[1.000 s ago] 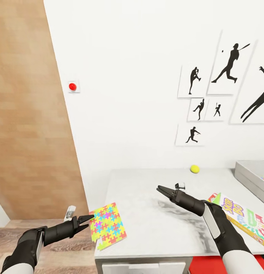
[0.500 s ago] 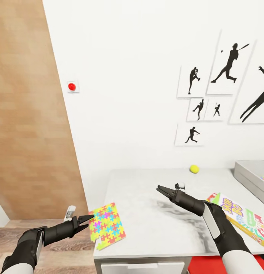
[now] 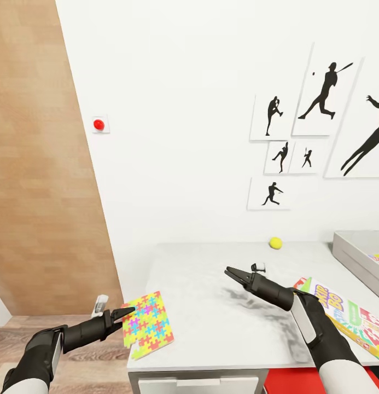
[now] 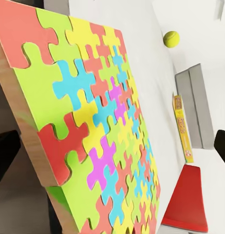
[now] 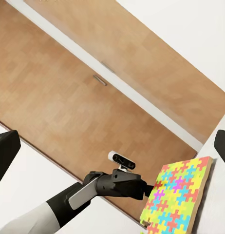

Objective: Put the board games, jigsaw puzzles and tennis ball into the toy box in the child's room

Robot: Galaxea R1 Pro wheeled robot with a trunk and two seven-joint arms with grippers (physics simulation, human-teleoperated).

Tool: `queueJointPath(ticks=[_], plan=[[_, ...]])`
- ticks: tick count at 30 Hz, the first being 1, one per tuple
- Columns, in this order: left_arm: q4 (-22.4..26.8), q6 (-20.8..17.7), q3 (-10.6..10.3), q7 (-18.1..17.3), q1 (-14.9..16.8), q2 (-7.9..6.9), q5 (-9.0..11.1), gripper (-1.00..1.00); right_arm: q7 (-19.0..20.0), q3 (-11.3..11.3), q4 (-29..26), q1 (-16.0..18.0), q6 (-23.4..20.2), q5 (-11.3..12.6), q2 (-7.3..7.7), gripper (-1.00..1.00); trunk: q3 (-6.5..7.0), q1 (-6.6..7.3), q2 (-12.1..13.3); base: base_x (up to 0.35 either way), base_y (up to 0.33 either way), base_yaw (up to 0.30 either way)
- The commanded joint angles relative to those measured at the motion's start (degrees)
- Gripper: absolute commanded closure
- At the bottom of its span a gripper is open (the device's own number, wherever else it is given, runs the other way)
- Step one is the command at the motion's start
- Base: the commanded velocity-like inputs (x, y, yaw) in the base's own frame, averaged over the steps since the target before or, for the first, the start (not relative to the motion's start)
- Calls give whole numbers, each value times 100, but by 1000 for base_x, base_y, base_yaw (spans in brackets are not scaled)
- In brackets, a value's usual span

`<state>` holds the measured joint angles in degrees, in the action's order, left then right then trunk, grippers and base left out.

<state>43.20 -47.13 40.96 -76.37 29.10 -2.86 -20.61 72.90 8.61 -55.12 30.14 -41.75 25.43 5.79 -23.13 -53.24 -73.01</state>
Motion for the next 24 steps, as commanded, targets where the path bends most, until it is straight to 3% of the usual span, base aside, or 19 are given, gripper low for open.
queueJointPath(ticks=[1,2,10,24], plan=[[4,-60,26,-53,8,4,-59,-100,4,0,1,5,-44,23,1,-100,-7,0,-4,0,-3,0],[4,-60,26,-53,8,4,-59,100,4,0,1,6,-44,23,1,-100,-7,0,-4,0,-2,0],[4,-87,26,-58,8,1,-50,100,4,-1,1,4,-44,23,1,-100,-7,0,-4,0,0,0],[13,-113,26,-79,8,-61,-48,100,-10,-25,1,4,-52,14,1,-100,245,307,557,0,0,0]])
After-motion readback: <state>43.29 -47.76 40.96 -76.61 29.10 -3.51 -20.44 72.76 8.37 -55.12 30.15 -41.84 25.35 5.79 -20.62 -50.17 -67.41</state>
